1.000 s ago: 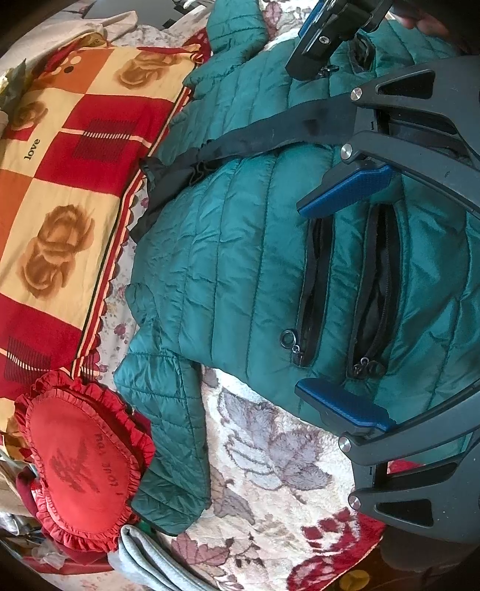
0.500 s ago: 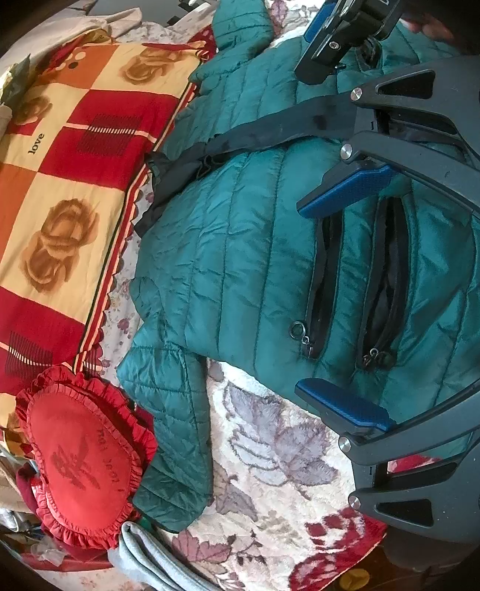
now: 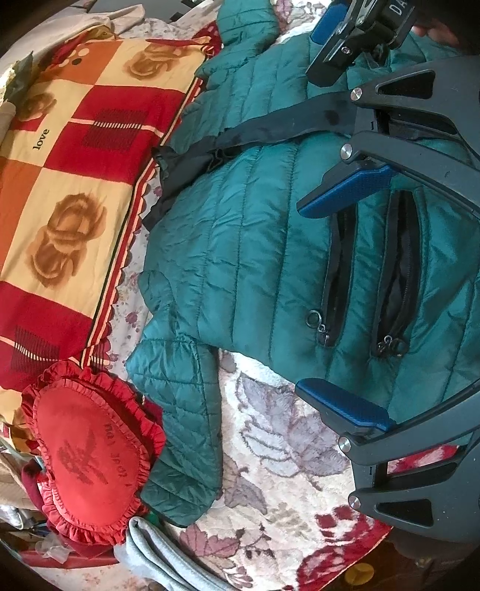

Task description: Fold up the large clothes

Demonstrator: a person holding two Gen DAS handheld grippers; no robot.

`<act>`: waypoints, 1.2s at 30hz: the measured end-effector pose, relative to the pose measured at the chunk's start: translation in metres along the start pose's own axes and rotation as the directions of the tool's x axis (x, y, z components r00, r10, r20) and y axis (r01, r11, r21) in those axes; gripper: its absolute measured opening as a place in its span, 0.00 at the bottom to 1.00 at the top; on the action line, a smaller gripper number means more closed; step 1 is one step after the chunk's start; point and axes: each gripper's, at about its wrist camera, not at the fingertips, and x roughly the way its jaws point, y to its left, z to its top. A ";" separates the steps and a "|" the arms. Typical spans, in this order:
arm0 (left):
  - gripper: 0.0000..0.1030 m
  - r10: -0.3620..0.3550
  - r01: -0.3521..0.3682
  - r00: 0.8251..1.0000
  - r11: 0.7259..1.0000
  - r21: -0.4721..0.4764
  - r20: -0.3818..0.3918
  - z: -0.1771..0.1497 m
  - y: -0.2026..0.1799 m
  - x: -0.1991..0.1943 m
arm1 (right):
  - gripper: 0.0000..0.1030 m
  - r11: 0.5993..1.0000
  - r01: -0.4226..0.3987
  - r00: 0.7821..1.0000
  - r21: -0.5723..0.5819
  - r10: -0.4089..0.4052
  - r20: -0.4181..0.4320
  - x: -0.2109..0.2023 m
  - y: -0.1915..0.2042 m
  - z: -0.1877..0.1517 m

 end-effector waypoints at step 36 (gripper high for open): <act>0.86 0.291 -0.280 0.957 0.934 -0.221 0.020 0.069 0.182 0.032 | 1.00 0.999 -0.007 1.000 -0.044 0.007 -0.016 0.020 0.018 0.011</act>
